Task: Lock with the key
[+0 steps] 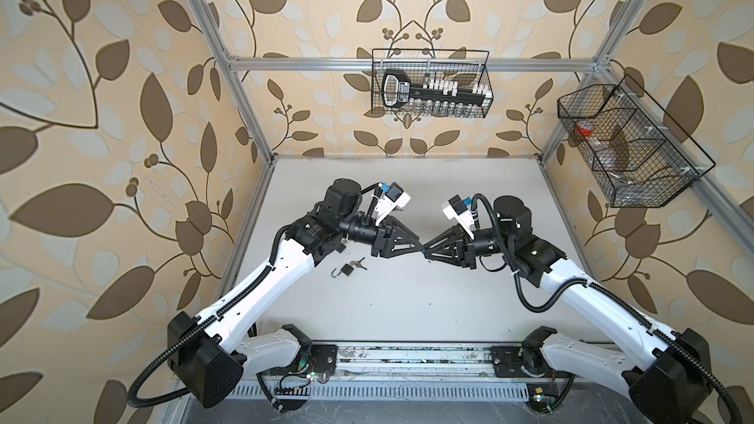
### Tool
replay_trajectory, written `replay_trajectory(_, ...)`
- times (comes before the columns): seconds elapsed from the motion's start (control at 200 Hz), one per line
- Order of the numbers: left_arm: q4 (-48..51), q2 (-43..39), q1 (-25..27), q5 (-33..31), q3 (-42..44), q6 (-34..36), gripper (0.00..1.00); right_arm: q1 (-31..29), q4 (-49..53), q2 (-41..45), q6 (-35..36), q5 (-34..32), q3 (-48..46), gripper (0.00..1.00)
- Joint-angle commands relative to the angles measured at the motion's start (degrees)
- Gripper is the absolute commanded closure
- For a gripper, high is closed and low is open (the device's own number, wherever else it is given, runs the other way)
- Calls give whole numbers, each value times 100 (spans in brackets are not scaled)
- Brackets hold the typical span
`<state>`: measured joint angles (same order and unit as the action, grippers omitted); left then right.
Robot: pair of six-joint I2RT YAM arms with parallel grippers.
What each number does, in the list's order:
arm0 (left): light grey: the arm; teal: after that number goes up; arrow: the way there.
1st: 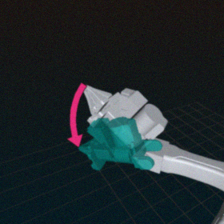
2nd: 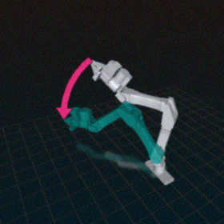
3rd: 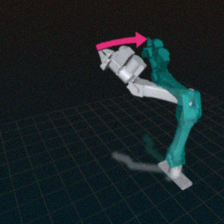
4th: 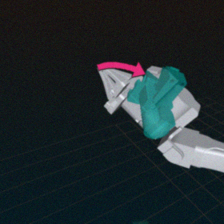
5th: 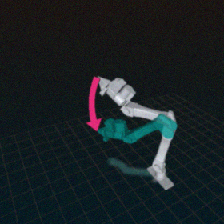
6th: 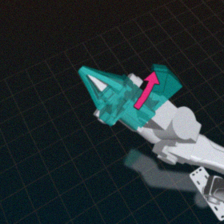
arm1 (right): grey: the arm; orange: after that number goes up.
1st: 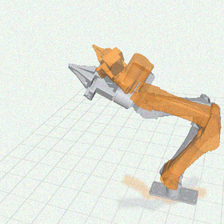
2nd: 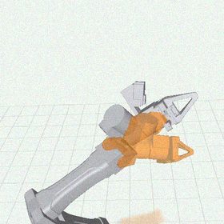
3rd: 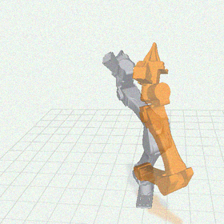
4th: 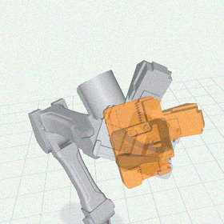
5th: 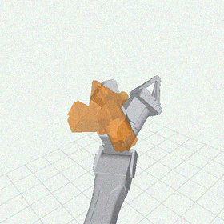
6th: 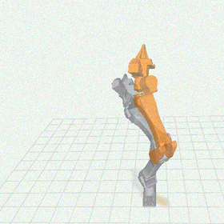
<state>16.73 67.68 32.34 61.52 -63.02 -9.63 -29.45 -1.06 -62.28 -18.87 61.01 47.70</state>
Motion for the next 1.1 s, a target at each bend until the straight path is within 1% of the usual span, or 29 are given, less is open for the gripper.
replay_trajectory(0.0, 58, -88, 62, -15, -246, 142, 61, 22, -153, 116, -36, -4, 96, 100)
replay_trajectory(0.09, 50, -114, 59, -87, -254, 129, 65, 25, -157, 129, -38, 7, 99, 100)
replay_trajectory(0.28, 101, -115, 62, -140, -270, 144, 77, 21, -245, 149, -114, -18, 86, 100)
replay_trajectory(0.41, 103, -124, 59, -197, -267, 148, 81, 26, -294, 166, -127, -28, 90, 100)
replay_trajectory(0.505, 120, -132, 62, -220, -272, 151, 88, 22, -365, 180, -173, -28, 90, 100)
replay_trajectory(0.595, 120, -154, 61, -278, -260, 133, 92, 25, -360, 173, -157, -51, 73, 100)
replay_trajectory(0.695, 101, -176, 61, -323, -266, 110, 92, 24, -312, 166, -104, -56, 48, 100)
replay_trajectory(0.765, 75, -185, 62, -333, -278, 79, 87, 23, -294, 178, -85, -55, 45, 100)
replay_trajectory(0.835, 69, -215, 61, -374, -289, 59, 85, 19, -264, 185, -57, -63, 31, 100)
replay_trajectory(1.095, 14, -308, 60, -579, -237, 9, 86, 26, -162, 250, 60, -208, -6, 100)
